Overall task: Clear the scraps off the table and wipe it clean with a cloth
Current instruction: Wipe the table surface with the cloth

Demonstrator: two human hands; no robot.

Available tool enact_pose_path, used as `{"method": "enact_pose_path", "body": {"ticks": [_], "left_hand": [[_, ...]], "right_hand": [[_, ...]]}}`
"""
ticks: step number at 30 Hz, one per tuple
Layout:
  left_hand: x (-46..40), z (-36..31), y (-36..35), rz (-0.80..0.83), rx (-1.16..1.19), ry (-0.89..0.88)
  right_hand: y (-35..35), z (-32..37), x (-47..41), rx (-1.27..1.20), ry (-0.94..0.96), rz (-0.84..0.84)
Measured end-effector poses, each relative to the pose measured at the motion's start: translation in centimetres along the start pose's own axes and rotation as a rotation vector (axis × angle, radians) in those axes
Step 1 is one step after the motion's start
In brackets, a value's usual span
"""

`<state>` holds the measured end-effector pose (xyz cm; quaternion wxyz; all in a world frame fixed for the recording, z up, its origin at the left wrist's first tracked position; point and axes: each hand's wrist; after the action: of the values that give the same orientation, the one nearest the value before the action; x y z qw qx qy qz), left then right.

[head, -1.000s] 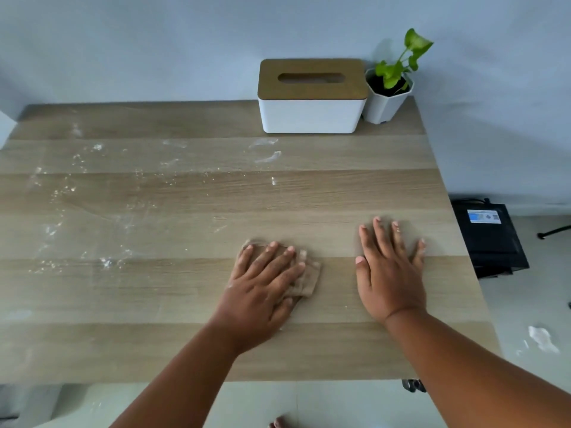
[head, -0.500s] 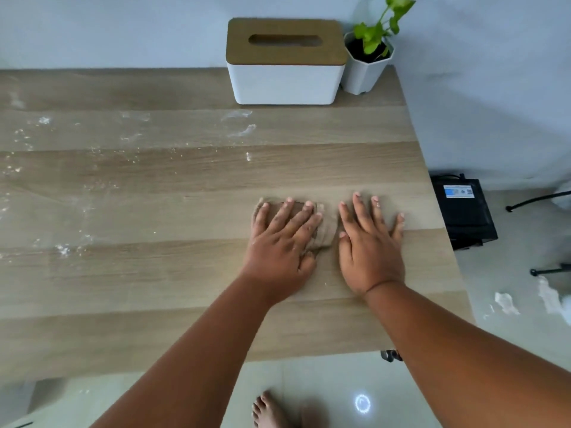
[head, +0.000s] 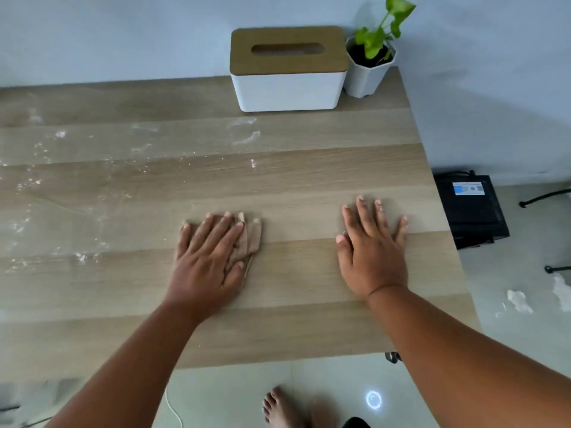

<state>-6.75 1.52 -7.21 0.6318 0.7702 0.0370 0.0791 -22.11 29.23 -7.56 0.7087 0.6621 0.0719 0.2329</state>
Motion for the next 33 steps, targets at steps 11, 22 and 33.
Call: {"method": "enact_pose_path", "body": {"ticks": [11,22,33], "left_hand": [[-12.7,-6.8,-0.9,0.025,0.04,0.231],[-7.5,3.4,1.1,0.034,0.025,0.037],[-15.7,-3.5,0.7,0.105,-0.012,0.038]], "right_hand": [[-0.3,-0.3,0.0,0.01,-0.004,-0.01],[-0.1,0.1,0.1,0.013,-0.004,0.002],[-0.4,-0.2,0.1,0.016,-0.012,0.008]]}}
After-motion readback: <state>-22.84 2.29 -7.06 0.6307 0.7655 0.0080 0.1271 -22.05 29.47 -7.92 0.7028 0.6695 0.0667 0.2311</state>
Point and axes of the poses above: each hand's wrist, its own x-axis away from the middle knuckle, its own y-axis out of the back of the hand, z = x × y, and after that the axes turned 4 degrees about z, right-handed
